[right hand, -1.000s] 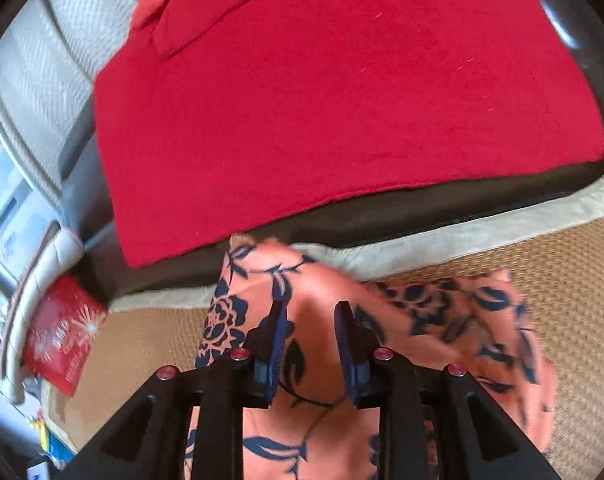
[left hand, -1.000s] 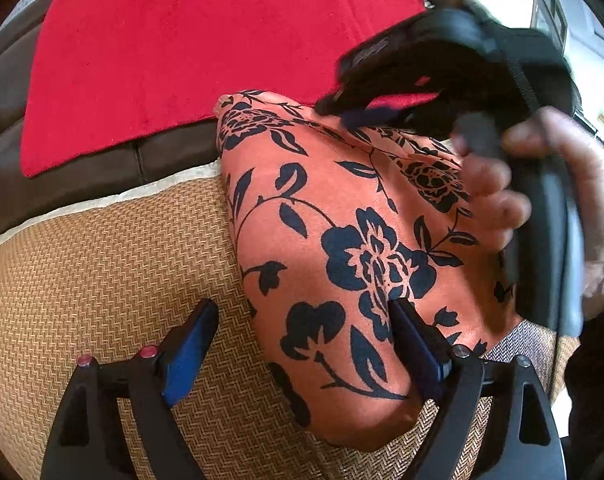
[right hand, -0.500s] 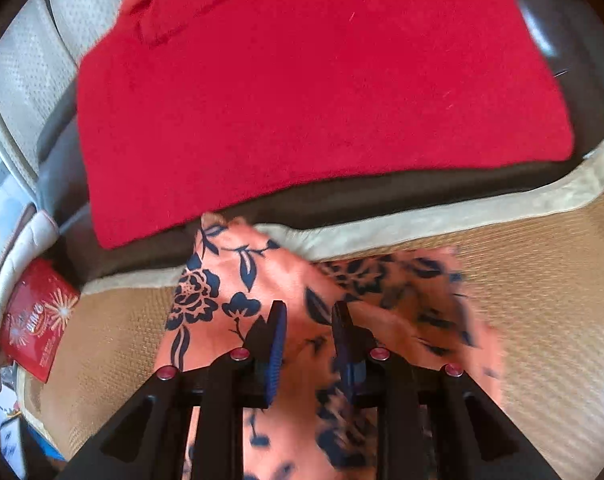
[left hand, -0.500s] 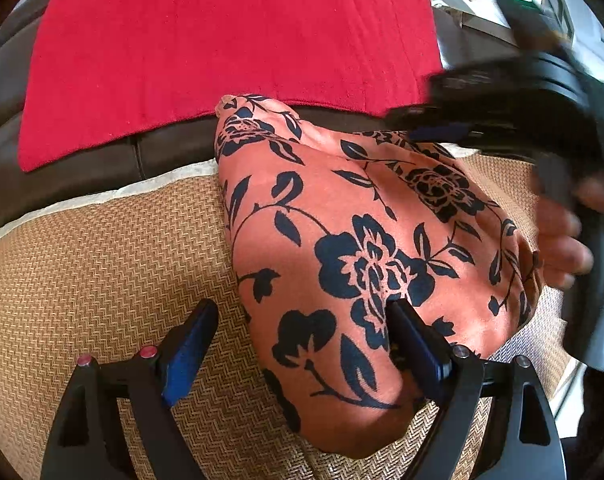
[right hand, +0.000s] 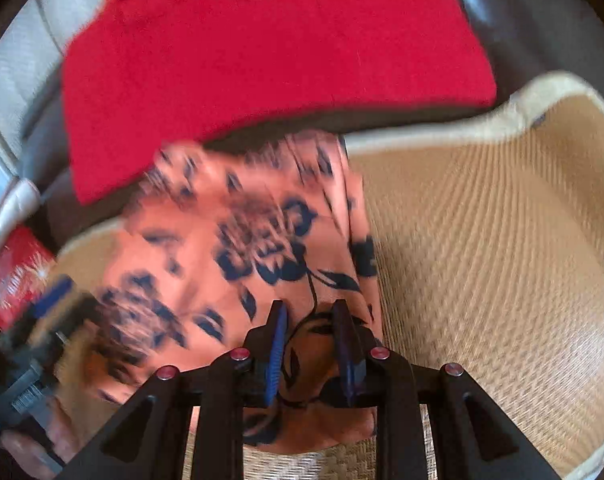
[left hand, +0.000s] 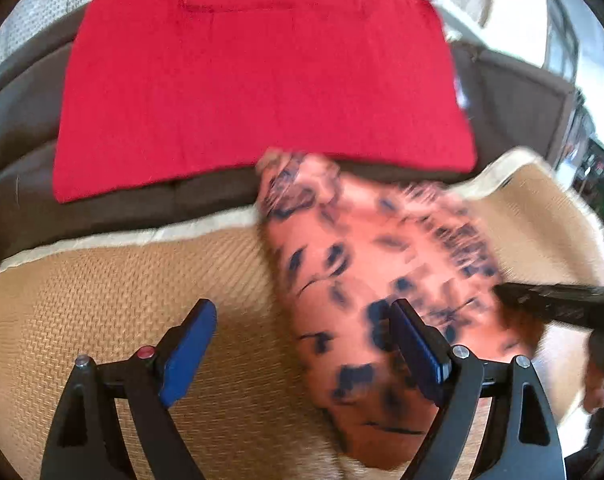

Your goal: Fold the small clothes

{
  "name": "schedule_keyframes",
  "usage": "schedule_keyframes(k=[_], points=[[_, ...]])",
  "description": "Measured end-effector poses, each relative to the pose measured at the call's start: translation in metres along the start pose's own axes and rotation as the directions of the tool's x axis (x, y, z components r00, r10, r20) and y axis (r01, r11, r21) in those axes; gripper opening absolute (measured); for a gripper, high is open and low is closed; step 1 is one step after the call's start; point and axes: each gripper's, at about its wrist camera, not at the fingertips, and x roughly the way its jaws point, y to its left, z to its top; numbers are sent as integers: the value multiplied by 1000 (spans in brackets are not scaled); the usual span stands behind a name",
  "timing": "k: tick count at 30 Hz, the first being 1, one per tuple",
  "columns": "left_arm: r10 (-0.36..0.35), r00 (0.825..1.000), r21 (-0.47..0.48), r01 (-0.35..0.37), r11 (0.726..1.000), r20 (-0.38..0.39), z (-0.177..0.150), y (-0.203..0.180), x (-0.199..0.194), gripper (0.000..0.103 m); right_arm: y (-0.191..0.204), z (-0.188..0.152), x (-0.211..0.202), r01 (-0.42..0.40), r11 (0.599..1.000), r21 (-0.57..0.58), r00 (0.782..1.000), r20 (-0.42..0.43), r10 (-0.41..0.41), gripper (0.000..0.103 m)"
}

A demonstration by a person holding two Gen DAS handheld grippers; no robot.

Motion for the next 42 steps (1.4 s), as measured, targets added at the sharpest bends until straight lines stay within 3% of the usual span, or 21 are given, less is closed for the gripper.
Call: schedule_keyframes(k=[3,11,16,28,34,35,36,37,40,42], points=[[-30,998,-35,28,999,-59,-2,6,18,89,-3,4,-9,-27,999,27,1000,14,27,27],[-12,999,5,12,1000,-40,-2,-1,17,90,23,40,-7,-49,999,6,991,125,48,27],[-15,999,12,15,1000,-35,-1,-2,18,90,27,46,35,-21,1000,1,998,66,21,27],[-23,999,5,23,1000,-33,-5,-1,20,91,20,47,34,-59,998,30,996,74,57,27],[-48,998,-15,47,999,-43,-3,1,22,91,1,48,21,-166,983,71,980,121,157,28],[-65,997,-25,64,998,-46,-2,2,22,91,-4,49,16,-176,981,81,976,142,164,31],[-101,994,-46,98,994,-51,0,4,22,91,-13,49,11,-184,978,98,972,165,167,52],[-133,989,-65,129,989,-58,2,6,23,91,-21,49,7,-190,975,118,969,183,167,84],[-282,956,-167,265,950,-84,9,17,31,92,-46,48,-1,-214,961,177,957,235,170,87],[-336,935,-228,304,925,-118,10,23,42,94,-70,48,2,-288,924,251,943,240,229,87]])
